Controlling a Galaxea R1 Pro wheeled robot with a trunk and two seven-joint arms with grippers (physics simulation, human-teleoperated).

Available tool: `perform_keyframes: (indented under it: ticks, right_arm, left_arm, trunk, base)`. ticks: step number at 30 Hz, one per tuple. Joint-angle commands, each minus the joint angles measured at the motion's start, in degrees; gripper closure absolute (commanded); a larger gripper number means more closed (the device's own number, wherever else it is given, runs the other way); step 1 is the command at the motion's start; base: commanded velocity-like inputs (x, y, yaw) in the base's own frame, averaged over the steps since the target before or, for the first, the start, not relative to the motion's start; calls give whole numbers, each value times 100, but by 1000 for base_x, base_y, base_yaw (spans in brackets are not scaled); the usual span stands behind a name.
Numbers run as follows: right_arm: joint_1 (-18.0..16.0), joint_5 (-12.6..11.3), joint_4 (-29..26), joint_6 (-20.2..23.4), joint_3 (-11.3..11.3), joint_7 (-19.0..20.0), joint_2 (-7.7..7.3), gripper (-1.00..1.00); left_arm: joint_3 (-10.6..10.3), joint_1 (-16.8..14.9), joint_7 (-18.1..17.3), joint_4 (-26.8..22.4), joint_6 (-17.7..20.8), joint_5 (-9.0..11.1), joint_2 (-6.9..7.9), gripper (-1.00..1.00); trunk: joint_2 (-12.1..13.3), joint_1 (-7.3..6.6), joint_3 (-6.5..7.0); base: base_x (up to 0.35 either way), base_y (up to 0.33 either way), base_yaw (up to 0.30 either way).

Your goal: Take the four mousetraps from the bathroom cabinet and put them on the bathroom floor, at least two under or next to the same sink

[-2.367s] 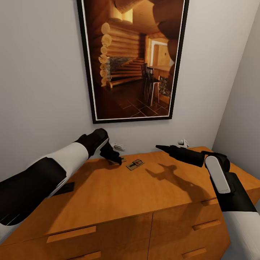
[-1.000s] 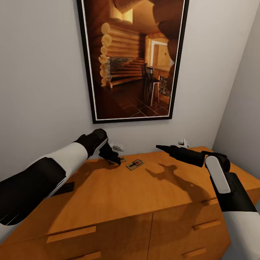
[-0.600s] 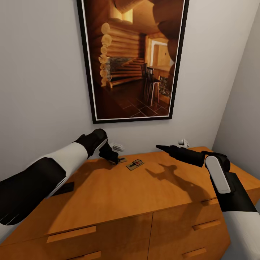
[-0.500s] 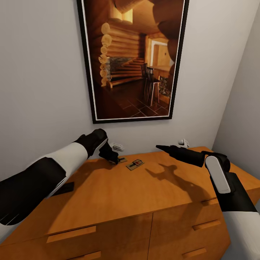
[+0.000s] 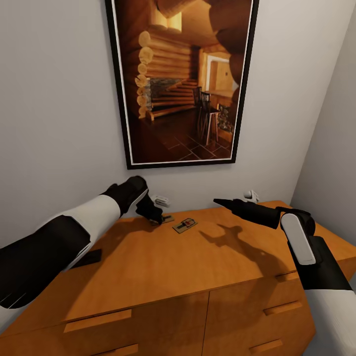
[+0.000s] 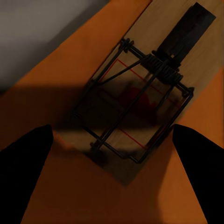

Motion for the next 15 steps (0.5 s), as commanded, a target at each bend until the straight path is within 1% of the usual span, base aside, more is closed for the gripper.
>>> perform_keyframes:
  ticks: [1, 6, 12, 15]
  right_arm:
    - [-5, 49, 1, 18, -4, 54, 0, -100]
    - [-5, 48, 2, 18, -4, 54, 5, -100]
    - [-5, 48, 3, 18, -4, 54, 6, -100]
    - [-5, 48, 3, 18, -4, 54, 6, -100]
  left_arm:
    - [-45, -12, -15, -11, 17, 35, 0, 100]
    - [-34, -56, -21, -67, 29, 40, -4, 100]
    - [-31, -67, -30, -471, 47, 48, -3, 100]
    - [-26, -73, -30, -553, 51, 50, -2, 100]
  trunk:
    - [-3, 0, -6]
    - [-3, 0, -6]
    - [-3, 0, -6]
    - [-3, 0, -6]
  base:
    - [0, 0, 0]
    - [0, 0, 0]
    - [0, 0, 0]
    - [0, 0, 0]
